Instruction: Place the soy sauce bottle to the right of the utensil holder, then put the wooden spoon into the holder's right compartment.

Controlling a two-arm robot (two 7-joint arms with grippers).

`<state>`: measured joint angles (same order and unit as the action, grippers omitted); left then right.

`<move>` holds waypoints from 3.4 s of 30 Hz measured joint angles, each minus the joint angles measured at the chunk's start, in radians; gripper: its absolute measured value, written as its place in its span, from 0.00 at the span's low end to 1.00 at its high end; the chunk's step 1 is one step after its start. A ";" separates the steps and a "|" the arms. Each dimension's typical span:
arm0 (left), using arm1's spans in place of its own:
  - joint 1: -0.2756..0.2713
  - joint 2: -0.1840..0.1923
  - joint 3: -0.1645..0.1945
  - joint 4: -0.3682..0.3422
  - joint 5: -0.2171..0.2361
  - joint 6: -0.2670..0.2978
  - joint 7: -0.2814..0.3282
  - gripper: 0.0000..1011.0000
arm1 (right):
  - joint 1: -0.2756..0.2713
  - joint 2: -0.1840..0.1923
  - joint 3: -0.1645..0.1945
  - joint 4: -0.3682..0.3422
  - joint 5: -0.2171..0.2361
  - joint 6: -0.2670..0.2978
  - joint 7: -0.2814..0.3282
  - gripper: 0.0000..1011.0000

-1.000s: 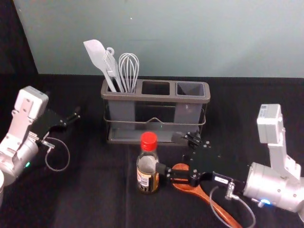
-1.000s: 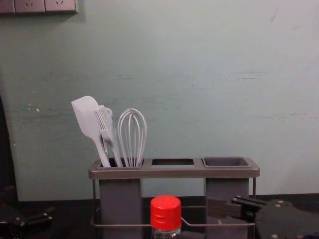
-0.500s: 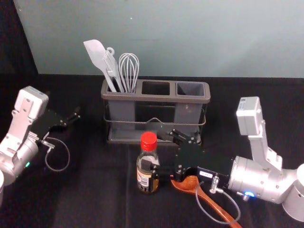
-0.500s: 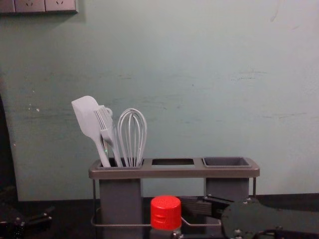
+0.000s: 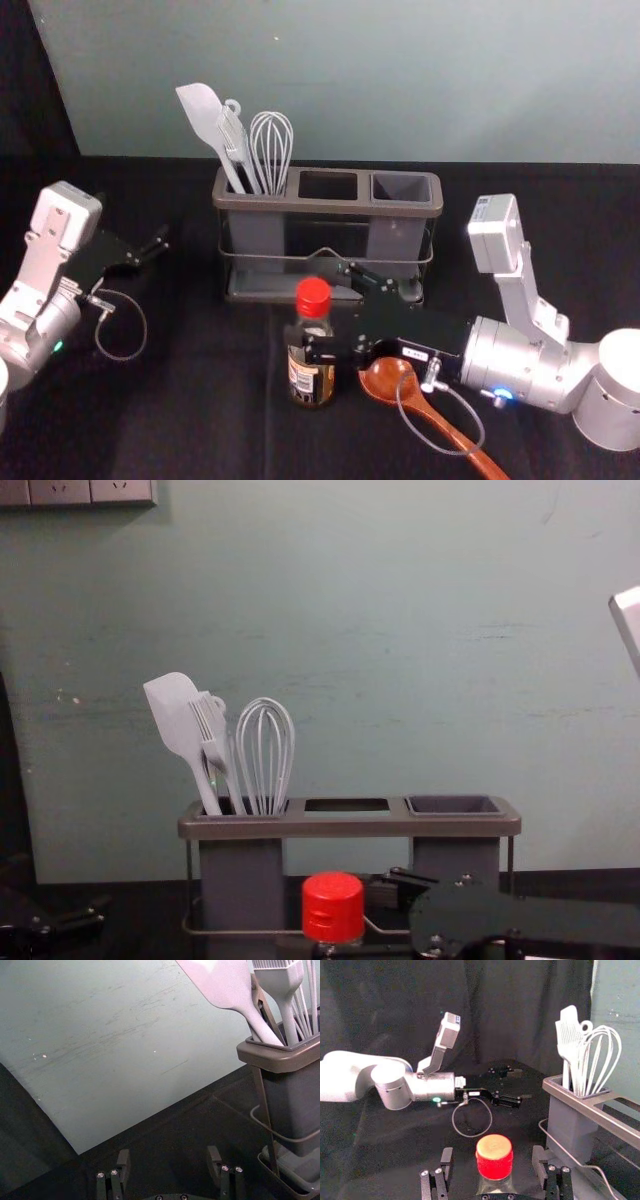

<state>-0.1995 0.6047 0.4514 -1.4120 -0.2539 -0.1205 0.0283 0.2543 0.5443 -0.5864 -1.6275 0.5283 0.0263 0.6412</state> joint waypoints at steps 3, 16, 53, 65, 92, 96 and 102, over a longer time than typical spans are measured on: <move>0.000 0.000 0.000 0.000 0.000 0.000 0.000 0.99 | 0.007 -0.008 -0.003 0.010 -0.004 -0.007 -0.002 0.99; 0.000 0.000 0.000 0.000 0.000 0.000 0.000 0.99 | 0.032 -0.032 -0.013 0.036 -0.043 -0.028 -0.010 0.99; 0.000 0.000 0.000 0.000 0.000 0.000 0.000 0.99 | 0.036 -0.040 -0.013 0.039 -0.053 -0.033 -0.016 0.42; 0.000 0.000 0.000 0.000 0.000 0.000 0.000 0.99 | 0.022 -0.025 -0.001 0.010 -0.053 -0.042 -0.016 0.39; 0.000 0.000 0.000 0.000 0.000 0.000 0.000 0.99 | -0.204 0.193 0.243 -0.212 0.028 -0.129 -0.058 0.39; 0.000 0.000 0.000 0.000 0.000 0.000 0.000 0.99 | -0.251 0.218 0.299 -0.211 0.044 -0.156 -0.061 0.39; 0.000 0.000 0.000 0.000 0.000 0.000 0.000 0.99 | -0.303 0.241 0.366 -0.200 0.033 -0.191 -0.074 0.39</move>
<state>-0.1995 0.6047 0.4514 -1.4120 -0.2539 -0.1205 0.0283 -0.0489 0.7851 -0.2203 -1.8279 0.5609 -0.1643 0.5667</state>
